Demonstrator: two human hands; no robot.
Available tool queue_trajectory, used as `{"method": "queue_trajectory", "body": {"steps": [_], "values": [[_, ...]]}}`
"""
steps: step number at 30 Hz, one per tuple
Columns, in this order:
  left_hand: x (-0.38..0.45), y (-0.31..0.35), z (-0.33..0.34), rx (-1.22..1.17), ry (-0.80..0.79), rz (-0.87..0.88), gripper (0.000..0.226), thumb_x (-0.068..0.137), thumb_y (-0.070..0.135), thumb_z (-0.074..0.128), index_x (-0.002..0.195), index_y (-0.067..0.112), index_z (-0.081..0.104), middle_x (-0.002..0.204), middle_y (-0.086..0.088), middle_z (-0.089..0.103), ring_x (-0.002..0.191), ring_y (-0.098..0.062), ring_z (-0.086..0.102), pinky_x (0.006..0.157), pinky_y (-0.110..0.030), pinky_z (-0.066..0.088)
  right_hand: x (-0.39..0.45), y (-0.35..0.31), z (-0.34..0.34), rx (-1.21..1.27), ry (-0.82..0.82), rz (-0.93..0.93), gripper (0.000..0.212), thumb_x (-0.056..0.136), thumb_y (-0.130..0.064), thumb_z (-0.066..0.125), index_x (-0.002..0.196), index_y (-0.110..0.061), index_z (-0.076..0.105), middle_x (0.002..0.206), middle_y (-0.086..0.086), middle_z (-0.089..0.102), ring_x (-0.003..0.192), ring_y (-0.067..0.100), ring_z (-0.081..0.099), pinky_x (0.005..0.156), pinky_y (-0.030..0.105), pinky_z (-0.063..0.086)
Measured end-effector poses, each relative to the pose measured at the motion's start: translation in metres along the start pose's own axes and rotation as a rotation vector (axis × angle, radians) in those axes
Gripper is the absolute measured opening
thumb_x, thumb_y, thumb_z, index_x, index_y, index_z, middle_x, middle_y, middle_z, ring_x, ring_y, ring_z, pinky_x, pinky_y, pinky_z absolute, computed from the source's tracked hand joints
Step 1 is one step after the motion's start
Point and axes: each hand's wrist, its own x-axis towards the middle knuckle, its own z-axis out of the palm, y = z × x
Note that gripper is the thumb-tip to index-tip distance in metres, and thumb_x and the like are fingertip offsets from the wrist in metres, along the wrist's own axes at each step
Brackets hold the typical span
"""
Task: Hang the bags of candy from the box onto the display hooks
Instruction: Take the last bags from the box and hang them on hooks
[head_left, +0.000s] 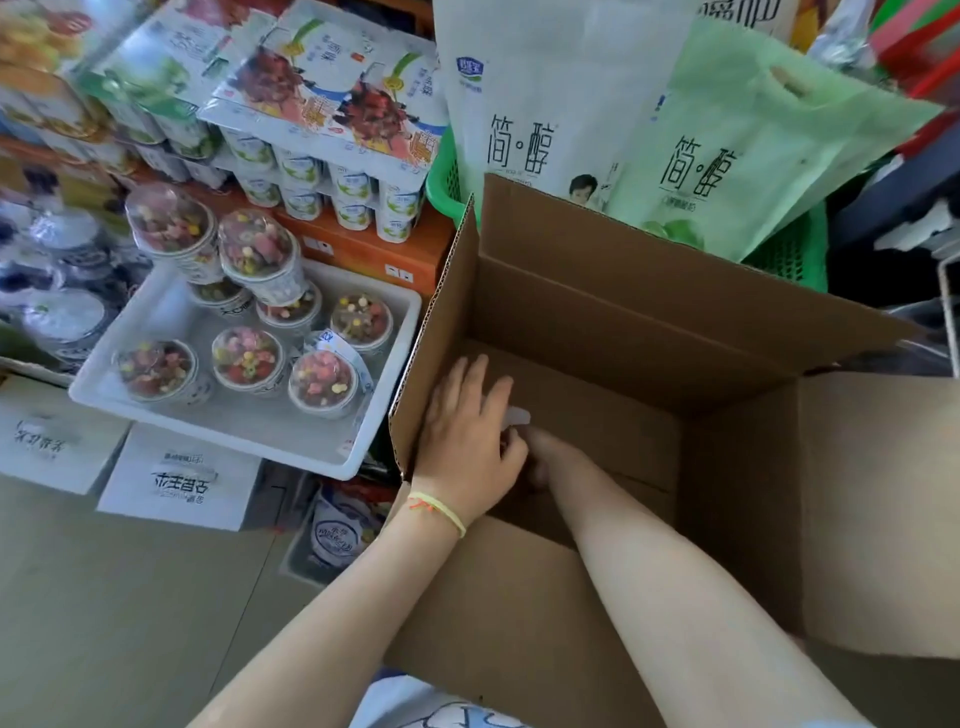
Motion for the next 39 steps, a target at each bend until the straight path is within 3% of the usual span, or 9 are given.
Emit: {"method": "queue_trajectory", "body": {"steps": [5, 11, 17, 21, 27, 31, 34, 37, 39], "values": [[0.004, -0.003, 0.005, 0.005, 0.040, 0.019, 0.057, 0.076, 0.028, 0.062, 0.130, 0.008, 0.062, 0.146, -0.020, 0.050, 0.137, -0.041, 0.043, 0.112, -0.054, 0.037, 0.001, -0.010, 0.009, 0.011, 0.012, -0.090, 0.025, 0.107, -0.022, 0.044, 0.085, -0.014, 0.052, 0.084, 0.006, 0.054, 0.073, 0.017, 0.052, 0.065, 0.028, 0.045], [0.006, -0.004, 0.006, -0.039, 0.048, -0.022, 0.056, 0.082, 0.022, 0.069, 0.135, 0.007, 0.058, 0.151, -0.021, 0.044, 0.143, -0.039, 0.035, 0.116, -0.050, 0.030, -0.007, -0.020, -0.008, 0.019, -0.004, -0.158, 0.020, 0.101, -0.022, 0.058, 0.118, -0.010, 0.062, 0.091, 0.005, 0.065, 0.080, 0.016, 0.062, 0.061, 0.027, 0.053], [0.011, 0.003, 0.000, -0.103, 0.060, -0.104, 0.063, 0.088, 0.026, 0.065, 0.145, 0.009, 0.046, 0.158, -0.018, 0.033, 0.150, -0.034, 0.021, 0.121, -0.045, 0.020, -0.047, -0.022, -0.059, 0.354, -0.086, -0.371, 0.032, 0.096, -0.004, 0.061, 0.127, -0.003, 0.056, 0.120, 0.018, 0.067, 0.110, 0.028, 0.066, 0.084, 0.037, 0.058], [0.016, 0.024, -0.003, -0.135, 0.051, -0.171, 0.079, 0.087, 0.026, 0.066, 0.155, 0.014, 0.027, 0.163, -0.013, 0.023, 0.151, -0.031, 0.016, 0.123, -0.045, 0.016, -0.092, -0.026, -0.097, 0.403, -0.177, -0.543, 0.041, 0.095, 0.000, 0.061, 0.135, -0.006, 0.051, 0.126, 0.019, 0.066, 0.110, 0.029, 0.068, 0.076, 0.038, 0.062], [0.026, 0.108, -0.029, -0.918, 0.235, -0.347, 0.102, 0.086, 0.005, 0.072, 0.160, 0.020, 0.004, 0.154, -0.005, 0.041, 0.139, -0.015, 0.041, 0.108, -0.016, 0.035, -0.167, -0.015, -0.149, 0.597, -0.325, -0.733, 0.037, 0.097, -0.004, 0.043, 0.130, -0.016, 0.056, 0.106, 0.014, 0.071, 0.081, 0.025, 0.072, 0.066, 0.033, 0.059], [0.025, 0.179, -0.053, -1.144, 0.018, -0.015, 0.094, 0.075, 0.027, 0.082, 0.153, 0.032, 0.031, 0.148, 0.003, 0.051, 0.138, -0.012, 0.046, 0.114, -0.038, 0.040, -0.216, 0.011, -0.199, 0.726, -0.447, -0.719, 0.034, 0.081, -0.009, 0.041, 0.108, -0.005, 0.061, 0.077, 0.013, 0.068, 0.057, 0.020, 0.058, 0.055, 0.025, 0.053], [0.012, 0.247, -0.066, -1.176, -0.042, 0.200, 0.055, 0.071, 0.031, 0.083, 0.122, 0.031, 0.064, 0.126, 0.006, 0.069, 0.124, -0.016, 0.060, 0.110, -0.048, 0.043, -0.246, 0.030, -0.242, 0.587, -0.409, -0.731, 0.032, 0.091, -0.018, 0.038, 0.101, -0.003, 0.064, 0.067, 0.010, 0.062, 0.050, 0.017, 0.056, 0.049, 0.022, 0.045], [-0.005, 0.308, -0.074, -1.312, -0.005, 0.285, 0.040, 0.067, 0.018, 0.090, 0.103, 0.018, 0.073, 0.105, -0.006, 0.077, 0.100, -0.023, 0.072, 0.084, -0.038, 0.059, -0.276, 0.050, -0.280, 0.302, -0.351, -0.849, 0.041, 0.100, -0.038, 0.041, 0.110, -0.008, 0.068, 0.094, 0.021, 0.067, 0.074, 0.032, 0.065, 0.068, 0.037, 0.056], [-0.013, 0.342, -0.074, -1.334, 0.038, 0.294, 0.030, 0.071, 0.009, 0.082, 0.099, 0.013, 0.072, 0.097, -0.007, 0.077, 0.091, -0.025, 0.074, 0.075, -0.036, 0.060, -0.300, 0.063, -0.304, 0.221, -0.291, -0.864, 0.037, 0.107, -0.028, 0.037, 0.128, -0.007, 0.059, 0.116, 0.020, 0.066, 0.100, 0.040, 0.065, 0.087, 0.034, 0.057]]}}
